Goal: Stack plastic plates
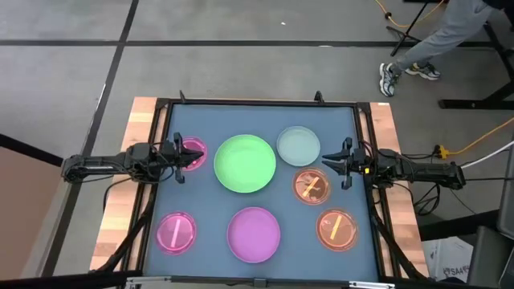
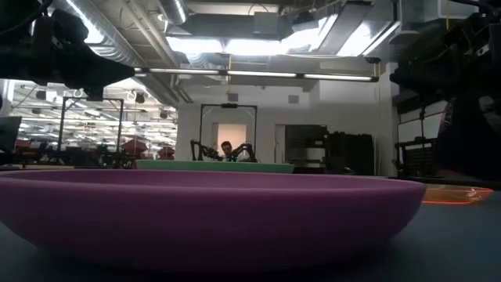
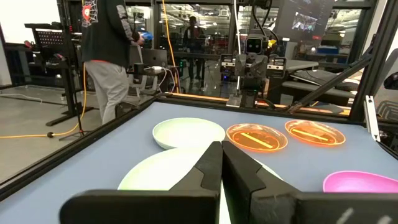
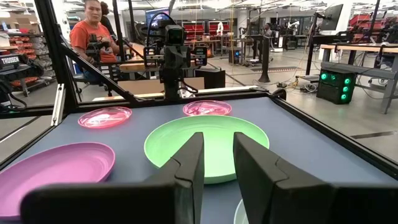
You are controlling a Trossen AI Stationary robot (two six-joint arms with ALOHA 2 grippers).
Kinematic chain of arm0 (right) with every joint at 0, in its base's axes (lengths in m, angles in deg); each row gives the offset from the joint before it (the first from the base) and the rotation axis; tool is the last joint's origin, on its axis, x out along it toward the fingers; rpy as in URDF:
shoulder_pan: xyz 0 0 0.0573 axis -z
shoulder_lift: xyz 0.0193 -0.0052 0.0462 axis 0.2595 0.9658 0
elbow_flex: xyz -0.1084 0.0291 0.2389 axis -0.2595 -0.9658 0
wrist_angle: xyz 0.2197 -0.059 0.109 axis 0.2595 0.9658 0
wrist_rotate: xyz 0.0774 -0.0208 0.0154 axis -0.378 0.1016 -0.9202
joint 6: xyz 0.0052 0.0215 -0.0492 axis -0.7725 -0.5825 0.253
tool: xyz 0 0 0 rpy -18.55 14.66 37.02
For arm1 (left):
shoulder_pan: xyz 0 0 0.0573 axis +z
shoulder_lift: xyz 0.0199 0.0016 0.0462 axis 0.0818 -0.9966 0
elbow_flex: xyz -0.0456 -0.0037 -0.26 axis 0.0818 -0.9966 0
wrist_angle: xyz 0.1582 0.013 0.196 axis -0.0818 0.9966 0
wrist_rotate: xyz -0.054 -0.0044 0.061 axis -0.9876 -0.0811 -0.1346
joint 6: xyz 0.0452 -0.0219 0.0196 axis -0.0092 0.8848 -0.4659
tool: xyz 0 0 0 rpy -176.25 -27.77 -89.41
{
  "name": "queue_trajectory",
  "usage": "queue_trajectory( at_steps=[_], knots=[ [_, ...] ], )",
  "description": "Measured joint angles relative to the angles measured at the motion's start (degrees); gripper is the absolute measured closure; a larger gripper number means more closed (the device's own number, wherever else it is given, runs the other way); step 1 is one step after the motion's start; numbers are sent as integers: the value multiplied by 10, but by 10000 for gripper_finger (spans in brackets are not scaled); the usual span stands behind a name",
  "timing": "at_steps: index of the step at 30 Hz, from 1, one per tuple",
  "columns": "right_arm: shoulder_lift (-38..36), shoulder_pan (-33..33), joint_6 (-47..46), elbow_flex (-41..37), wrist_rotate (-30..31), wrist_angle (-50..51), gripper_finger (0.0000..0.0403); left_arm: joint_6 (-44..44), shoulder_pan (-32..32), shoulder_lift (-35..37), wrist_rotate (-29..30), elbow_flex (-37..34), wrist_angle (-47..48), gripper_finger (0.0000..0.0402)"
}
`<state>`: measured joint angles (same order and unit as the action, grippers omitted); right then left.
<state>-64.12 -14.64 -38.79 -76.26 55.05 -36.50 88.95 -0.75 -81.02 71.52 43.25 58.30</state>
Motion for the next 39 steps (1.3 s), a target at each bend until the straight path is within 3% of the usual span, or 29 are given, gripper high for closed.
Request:
queue_trajectory(
  at_steps=[34,39],
  knots=[
    [0,0,-27,0,3,-12,324,0,0,0,0,0,0,401],
    [0,0,-86,0,49,-16,324,0,0,0,0,0,0,401]
  ],
)
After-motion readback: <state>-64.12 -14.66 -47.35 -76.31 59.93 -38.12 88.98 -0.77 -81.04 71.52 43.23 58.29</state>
